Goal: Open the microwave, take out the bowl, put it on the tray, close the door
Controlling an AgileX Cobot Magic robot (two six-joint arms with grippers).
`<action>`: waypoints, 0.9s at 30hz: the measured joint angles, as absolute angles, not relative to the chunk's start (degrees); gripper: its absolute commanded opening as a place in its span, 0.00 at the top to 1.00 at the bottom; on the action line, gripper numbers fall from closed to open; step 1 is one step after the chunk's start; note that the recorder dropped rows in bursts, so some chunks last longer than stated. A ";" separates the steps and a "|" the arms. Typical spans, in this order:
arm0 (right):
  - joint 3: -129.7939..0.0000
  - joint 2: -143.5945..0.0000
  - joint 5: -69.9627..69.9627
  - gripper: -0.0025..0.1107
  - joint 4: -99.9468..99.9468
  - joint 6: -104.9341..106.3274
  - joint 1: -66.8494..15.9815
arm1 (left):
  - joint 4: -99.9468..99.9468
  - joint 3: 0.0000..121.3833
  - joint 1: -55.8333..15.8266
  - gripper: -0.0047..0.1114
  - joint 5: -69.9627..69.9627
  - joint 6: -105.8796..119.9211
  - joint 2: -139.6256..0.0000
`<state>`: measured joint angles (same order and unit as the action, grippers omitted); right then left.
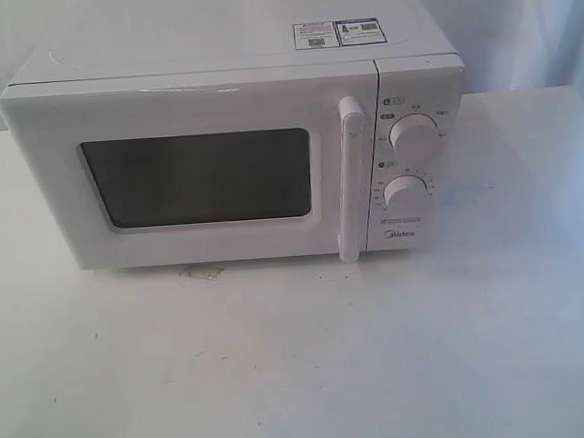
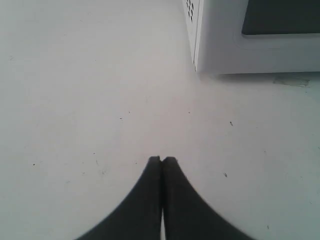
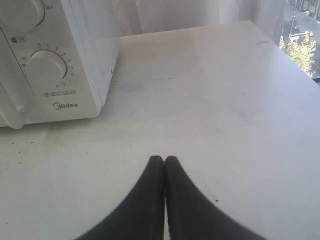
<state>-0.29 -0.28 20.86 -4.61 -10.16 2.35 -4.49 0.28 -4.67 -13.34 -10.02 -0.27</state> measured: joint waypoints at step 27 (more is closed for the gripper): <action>-0.29 -0.28 -1.66 0.98 -17.96 -9.67 2.35 | -4.49 0.28 -4.67 0.96 -13.34 -10.02 -0.27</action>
